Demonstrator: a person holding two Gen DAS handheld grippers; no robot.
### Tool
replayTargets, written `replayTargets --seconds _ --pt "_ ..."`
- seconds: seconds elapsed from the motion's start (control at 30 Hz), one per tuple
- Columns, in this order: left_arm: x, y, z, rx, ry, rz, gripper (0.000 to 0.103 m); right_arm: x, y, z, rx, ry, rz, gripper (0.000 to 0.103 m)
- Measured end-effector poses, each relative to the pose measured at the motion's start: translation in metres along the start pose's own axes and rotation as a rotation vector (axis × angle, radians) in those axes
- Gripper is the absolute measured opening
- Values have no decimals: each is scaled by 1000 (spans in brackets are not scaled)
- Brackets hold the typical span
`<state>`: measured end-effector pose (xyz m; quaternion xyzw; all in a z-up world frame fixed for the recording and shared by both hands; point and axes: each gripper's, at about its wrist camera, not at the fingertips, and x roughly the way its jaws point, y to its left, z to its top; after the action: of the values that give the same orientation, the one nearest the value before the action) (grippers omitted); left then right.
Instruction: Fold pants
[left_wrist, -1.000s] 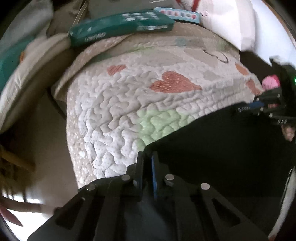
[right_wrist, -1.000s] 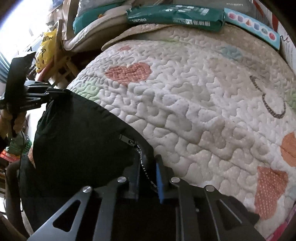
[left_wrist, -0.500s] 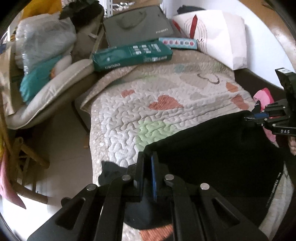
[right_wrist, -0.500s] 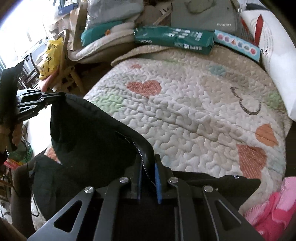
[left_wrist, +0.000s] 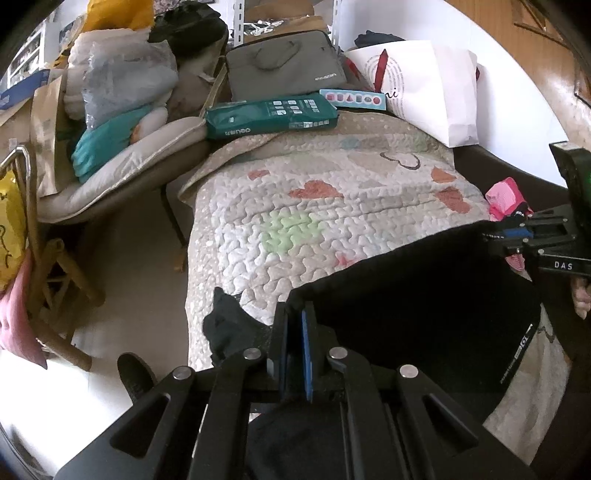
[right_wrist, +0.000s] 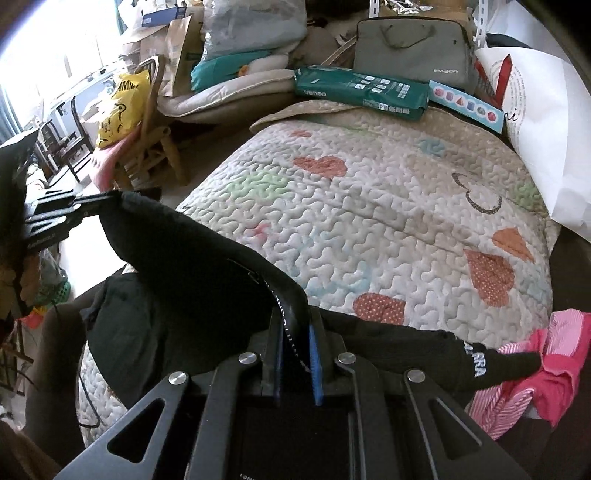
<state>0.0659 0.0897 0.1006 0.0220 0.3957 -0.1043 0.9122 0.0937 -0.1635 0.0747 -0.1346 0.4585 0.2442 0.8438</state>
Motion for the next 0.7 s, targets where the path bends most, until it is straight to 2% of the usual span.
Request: replayTargets --seconds 0.17,0.3,0.53,0.7 --pt "9 1 8 -9 2 27 7 5 1 10 -7 -5 -36 13" --pt "36 10 28 -15 24 54 7 18 -10 30 4 -3 -69 13" --pt "121 28 72 -12 95 111 7 71 -39 69 27 42 -120 13" --pt "183 37 83 -14 152 116 7 122 -64 89 50 93 -144 13"
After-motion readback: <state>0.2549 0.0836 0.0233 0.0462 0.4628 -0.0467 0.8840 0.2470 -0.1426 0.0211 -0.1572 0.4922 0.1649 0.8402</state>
